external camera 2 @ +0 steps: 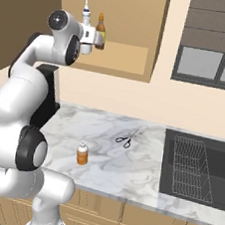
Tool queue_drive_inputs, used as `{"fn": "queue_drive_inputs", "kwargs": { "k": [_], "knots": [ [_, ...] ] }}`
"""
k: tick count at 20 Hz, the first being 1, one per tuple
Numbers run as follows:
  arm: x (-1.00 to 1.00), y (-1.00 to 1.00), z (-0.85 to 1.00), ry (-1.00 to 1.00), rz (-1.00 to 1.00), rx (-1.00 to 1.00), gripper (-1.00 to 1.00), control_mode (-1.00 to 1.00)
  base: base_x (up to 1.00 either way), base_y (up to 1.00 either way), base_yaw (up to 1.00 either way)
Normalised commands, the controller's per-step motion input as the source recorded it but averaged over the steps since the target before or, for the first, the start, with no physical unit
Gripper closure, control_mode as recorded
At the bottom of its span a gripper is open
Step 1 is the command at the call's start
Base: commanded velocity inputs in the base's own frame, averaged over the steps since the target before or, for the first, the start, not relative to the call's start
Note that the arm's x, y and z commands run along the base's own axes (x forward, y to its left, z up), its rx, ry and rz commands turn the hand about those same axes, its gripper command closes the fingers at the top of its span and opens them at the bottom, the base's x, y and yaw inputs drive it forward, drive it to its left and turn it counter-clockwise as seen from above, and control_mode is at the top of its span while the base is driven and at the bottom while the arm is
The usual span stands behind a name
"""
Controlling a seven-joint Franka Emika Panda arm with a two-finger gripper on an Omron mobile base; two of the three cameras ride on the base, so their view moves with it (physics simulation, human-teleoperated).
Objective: Pick the spray and soap dispenser from the cabinet and place them on the counter.
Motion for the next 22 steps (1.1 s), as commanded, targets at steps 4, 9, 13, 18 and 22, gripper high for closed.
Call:
{"fn": "queue_drive_inputs", "kwargs": {
  "k": [4, 9, 13, 18, 22],
  "knots": [
    [0.16, 0.00, -0.05, 0.00, 0.00, 0.00, -1.00, -1.00, 0.00, 0.00, 0.00],
    [0.08, 0.02, 0.00, 0.00, 0.00, 0.00, -1.00, -1.00, 0.00, 0.00, 0.00],
    [0.11, 0.05, 0.00, 0.00, 0.00, 0.00, -1.00, -1.00, 0.00, 0.00, 0.00],
    [0.16, 0.02, 0.00, 0.00, 0.00, 0.00, -1.00, -1.00, 0.00, 0.00, 0.00],
    [0.09, 0.00, 0.00, 0.00, 0.00, 0.00, -1.00, -1.00, 0.00, 0.00, 0.00]
  ]
}}
